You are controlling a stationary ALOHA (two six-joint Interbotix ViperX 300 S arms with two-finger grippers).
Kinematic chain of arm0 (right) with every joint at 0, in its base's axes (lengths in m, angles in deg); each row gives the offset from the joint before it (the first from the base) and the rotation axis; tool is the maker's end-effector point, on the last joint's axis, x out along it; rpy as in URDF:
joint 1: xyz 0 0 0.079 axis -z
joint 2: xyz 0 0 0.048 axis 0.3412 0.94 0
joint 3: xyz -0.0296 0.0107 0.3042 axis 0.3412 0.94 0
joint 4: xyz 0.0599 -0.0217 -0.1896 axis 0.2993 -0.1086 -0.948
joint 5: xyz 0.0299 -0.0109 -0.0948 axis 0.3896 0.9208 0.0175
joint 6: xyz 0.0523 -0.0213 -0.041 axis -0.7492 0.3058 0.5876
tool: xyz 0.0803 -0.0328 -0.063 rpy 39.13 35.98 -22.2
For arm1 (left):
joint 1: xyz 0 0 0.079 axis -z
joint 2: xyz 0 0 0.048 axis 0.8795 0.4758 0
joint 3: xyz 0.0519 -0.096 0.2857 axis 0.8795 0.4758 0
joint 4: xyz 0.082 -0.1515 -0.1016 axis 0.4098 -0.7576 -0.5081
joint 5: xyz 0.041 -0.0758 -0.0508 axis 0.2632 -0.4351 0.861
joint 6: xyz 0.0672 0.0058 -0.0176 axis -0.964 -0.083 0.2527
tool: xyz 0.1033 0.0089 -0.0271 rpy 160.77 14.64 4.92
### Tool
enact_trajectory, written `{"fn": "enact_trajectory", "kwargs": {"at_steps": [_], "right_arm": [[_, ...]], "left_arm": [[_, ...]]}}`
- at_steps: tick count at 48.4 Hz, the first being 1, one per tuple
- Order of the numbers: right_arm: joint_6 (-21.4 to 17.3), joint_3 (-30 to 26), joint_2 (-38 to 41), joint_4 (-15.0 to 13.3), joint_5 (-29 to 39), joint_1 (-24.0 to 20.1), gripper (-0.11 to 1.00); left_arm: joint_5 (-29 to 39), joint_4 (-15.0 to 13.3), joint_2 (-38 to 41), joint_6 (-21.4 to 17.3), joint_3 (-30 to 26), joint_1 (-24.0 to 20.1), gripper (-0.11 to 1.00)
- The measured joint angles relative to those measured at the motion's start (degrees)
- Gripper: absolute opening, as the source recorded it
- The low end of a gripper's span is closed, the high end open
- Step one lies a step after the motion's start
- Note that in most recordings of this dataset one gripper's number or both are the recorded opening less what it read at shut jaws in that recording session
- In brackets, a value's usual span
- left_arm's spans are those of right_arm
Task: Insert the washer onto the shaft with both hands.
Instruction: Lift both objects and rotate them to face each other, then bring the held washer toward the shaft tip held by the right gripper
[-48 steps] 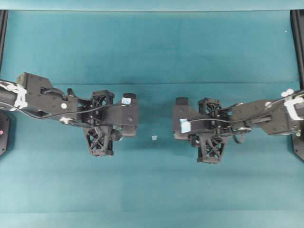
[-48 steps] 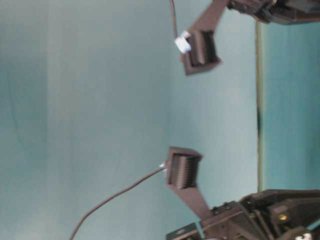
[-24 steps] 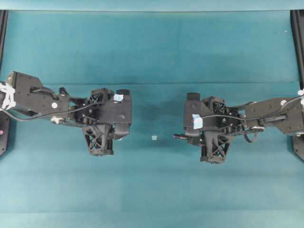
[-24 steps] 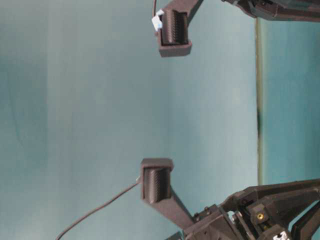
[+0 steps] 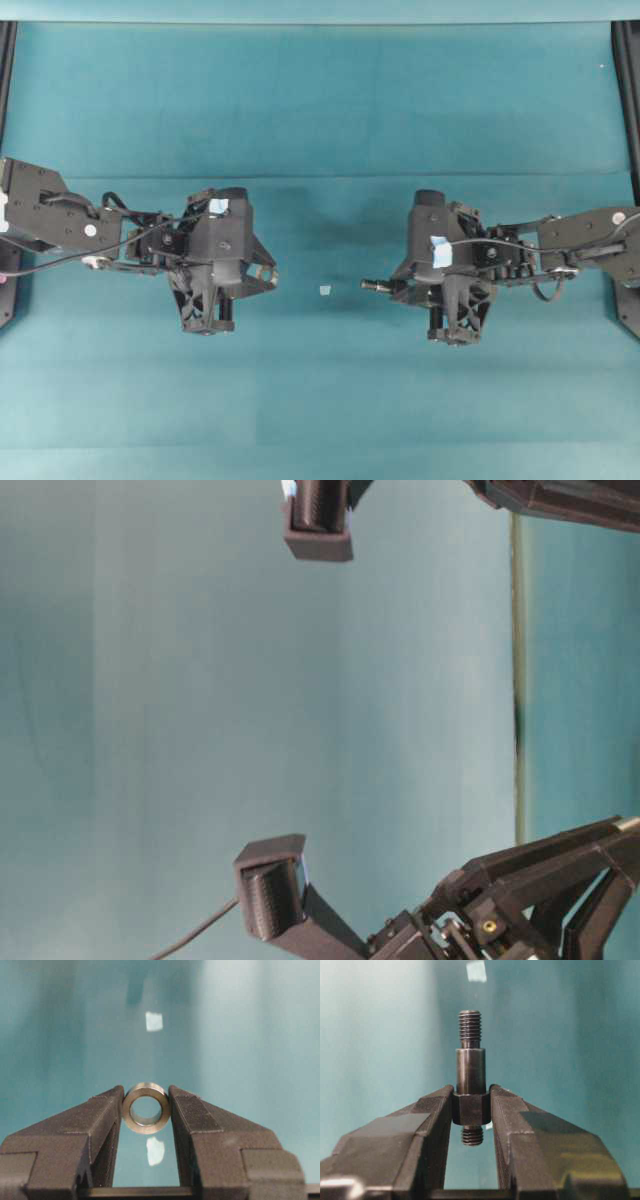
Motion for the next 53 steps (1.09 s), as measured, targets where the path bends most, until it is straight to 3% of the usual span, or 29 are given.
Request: {"fn": "enact_trajectory", "kwargs": {"at_steps": [21, 40, 53], "right_arm": [[0.0, 2.8, -1.5, 0.0, -5.6, -0.8, 0.0], [0.0, 4.0, -2.2, 0.0, -10.4, -1.1, 0.0], [0.0, 4.0, -2.2, 0.0, -11.8, -1.1, 0.0]], "left_arm": [[-10.3, 0.0, -0.2, 0.5, 0.9, 0.1, 0.34], [-20.3, 0.0, -0.3, 7.1, 3.6, 0.1, 0.34], [-21.6, -0.1, -0.1, 7.8, 3.4, 0.2, 0.34]]}}
